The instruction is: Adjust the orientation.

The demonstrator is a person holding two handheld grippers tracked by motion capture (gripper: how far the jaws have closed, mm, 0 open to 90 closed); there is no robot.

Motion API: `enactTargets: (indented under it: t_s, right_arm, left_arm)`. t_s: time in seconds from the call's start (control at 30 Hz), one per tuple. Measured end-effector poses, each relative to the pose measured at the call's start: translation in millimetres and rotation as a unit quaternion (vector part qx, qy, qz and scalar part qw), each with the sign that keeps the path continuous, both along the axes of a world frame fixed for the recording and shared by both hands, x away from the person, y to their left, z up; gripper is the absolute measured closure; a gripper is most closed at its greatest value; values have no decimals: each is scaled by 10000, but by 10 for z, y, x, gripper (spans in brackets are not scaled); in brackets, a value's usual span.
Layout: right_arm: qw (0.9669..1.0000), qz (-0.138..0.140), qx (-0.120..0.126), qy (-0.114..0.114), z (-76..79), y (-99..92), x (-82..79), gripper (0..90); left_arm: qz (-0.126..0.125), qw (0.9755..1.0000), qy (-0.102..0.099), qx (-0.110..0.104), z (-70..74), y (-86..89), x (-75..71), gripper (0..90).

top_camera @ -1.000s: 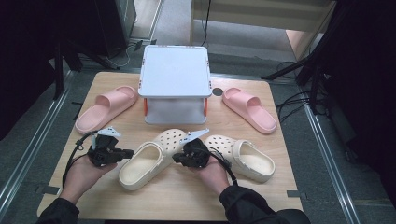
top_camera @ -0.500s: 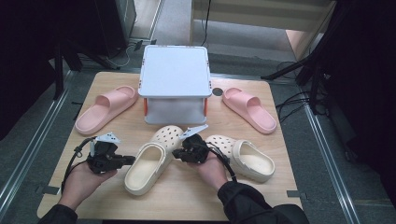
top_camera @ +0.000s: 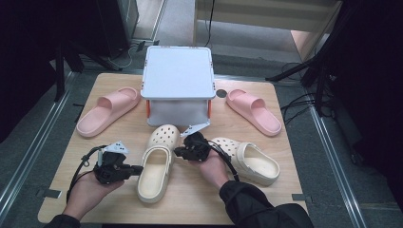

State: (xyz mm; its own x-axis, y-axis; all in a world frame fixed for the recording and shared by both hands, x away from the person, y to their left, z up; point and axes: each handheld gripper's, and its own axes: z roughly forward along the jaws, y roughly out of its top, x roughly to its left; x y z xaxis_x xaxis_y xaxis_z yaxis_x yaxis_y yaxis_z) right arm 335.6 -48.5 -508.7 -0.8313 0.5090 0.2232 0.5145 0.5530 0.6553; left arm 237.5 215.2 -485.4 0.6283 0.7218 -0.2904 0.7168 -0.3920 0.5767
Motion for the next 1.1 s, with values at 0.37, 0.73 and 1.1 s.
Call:
enactTargets:
  t_s: [0.37, 0.73, 1.1]
  right_arm:
    - [9998, 131, 59, -142, 122, -97, -45, 745]
    - [9993, 327, 140, -62, 214, -273, -160, 674]
    - [9993, 324, 196, -49, 288, -512, -275, 630]
  left_arm:
    - [209, 9991, -340, -160, 114, 139, -4, 614]
    - [303, 9985, -234, -388, 146, 255, 133, 444]
    - [171, 9988, -283, -366, 142, 248, 259, 396]
